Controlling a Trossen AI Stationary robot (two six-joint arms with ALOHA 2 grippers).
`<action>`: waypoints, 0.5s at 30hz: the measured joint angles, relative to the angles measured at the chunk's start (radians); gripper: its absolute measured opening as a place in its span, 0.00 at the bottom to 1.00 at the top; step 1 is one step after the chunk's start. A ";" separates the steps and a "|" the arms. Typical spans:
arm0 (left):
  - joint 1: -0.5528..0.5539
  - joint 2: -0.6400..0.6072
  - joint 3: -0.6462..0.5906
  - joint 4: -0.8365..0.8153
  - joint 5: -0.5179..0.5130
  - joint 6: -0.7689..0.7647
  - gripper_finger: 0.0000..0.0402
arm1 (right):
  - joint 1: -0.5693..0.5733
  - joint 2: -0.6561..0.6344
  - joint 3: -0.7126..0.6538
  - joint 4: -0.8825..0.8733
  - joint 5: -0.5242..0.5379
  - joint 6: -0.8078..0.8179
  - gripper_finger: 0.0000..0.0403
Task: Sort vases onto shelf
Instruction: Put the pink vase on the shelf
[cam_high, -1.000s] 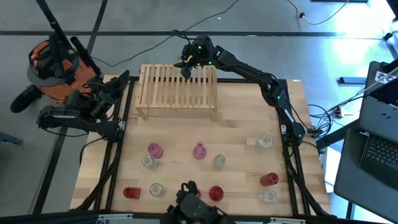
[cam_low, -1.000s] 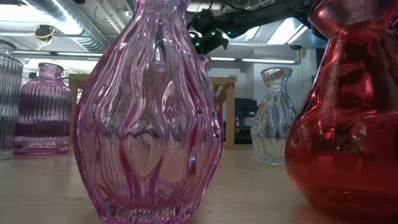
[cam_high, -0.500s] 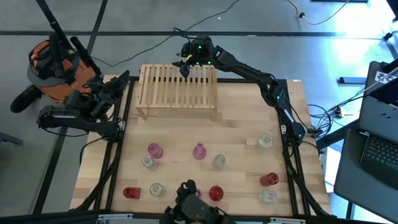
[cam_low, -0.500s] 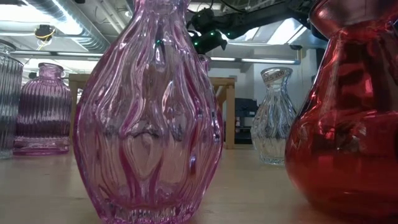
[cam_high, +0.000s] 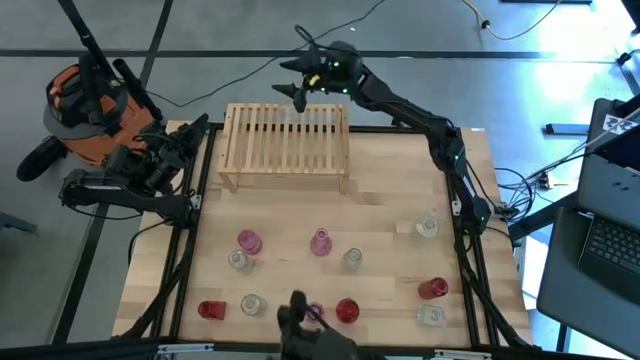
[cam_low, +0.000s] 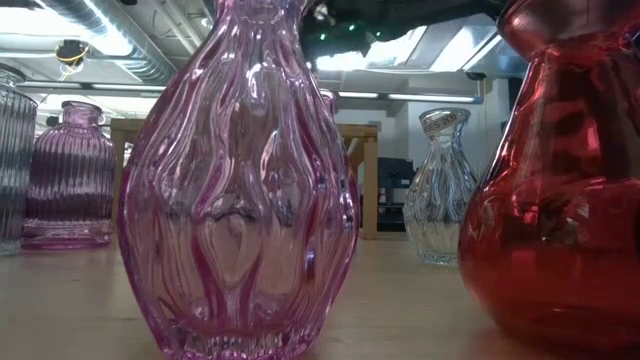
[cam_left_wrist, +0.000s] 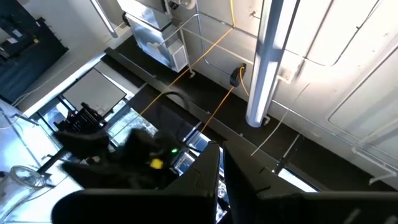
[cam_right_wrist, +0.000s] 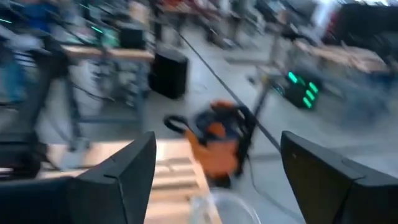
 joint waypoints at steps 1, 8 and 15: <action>0.000 0.000 0.000 0.000 0.003 0.000 0.04 | 0.000 -0.015 0.000 0.014 -0.056 -0.009 0.72; 0.000 0.000 0.000 -0.004 0.011 0.001 0.04 | 0.044 -0.157 0.001 -0.155 -0.598 -0.027 0.67; 0.000 0.000 0.000 -0.092 0.012 -0.010 0.04 | 0.185 -0.305 0.002 -0.785 -0.516 -0.374 0.62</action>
